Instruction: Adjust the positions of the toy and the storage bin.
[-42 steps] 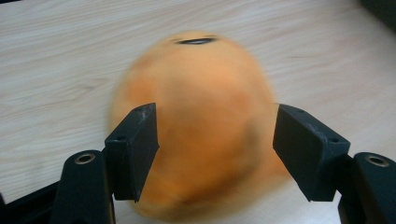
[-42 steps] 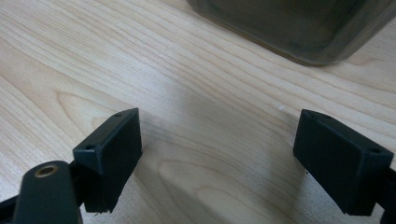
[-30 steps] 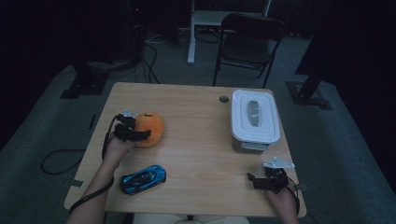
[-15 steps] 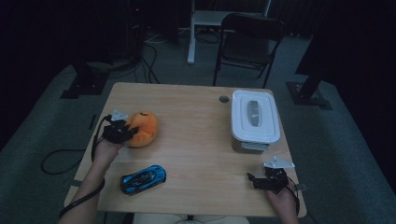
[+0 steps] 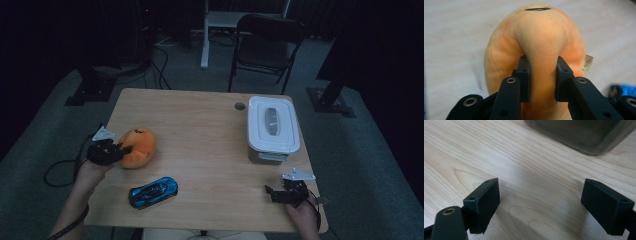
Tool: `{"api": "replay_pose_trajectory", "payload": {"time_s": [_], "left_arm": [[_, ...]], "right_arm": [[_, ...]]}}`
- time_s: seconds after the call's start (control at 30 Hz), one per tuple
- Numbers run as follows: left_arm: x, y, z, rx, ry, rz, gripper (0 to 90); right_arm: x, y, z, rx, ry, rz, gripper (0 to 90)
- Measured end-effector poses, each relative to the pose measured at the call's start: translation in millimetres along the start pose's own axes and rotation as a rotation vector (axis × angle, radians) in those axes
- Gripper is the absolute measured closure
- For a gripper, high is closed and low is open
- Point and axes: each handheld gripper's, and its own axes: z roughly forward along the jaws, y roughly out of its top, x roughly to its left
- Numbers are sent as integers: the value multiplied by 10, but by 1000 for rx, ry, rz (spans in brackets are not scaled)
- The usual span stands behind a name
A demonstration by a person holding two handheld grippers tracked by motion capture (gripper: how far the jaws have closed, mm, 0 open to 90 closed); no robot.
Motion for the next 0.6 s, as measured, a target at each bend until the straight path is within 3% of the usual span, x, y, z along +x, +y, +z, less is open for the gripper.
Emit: {"api": "replay_pose_trajectory", "payload": {"time_s": [0.07,0.1,0.17,0.2,0.27,0.3,0.37,0.47,0.5,0.6], "left_arm": [[0,-46,56,19,-4,9,701],[10,-77,68,-2,-22,-6,701],[27,-77,50,-18,-37,-17,536],[38,-69,43,-30,-52,-27,536],[62,-50,23,-38,-61,-57,300],[65,-47,11,-39,-70,-55,300],[50,-27,-22,-34,-66,-48,209],[34,8,-94,-62,-57,-47,145],[36,42,-151,-81,-62,-66,104],[14,93,-211,-100,-63,-64,80]], "right_arm": [[0,0,0,0,0,0,148],[0,0,0,0,0,0,148],[0,0,0,0,0,1,147],[-1,0,-1,1,2,2,146],[22,7,8,5,-9,8,125],[22,7,8,5,-9,8,125],[30,10,12,6,-11,12,125],[26,15,18,6,-12,12,122],[15,19,21,6,-15,17,122],[5,20,21,5,-16,24,122]]}}
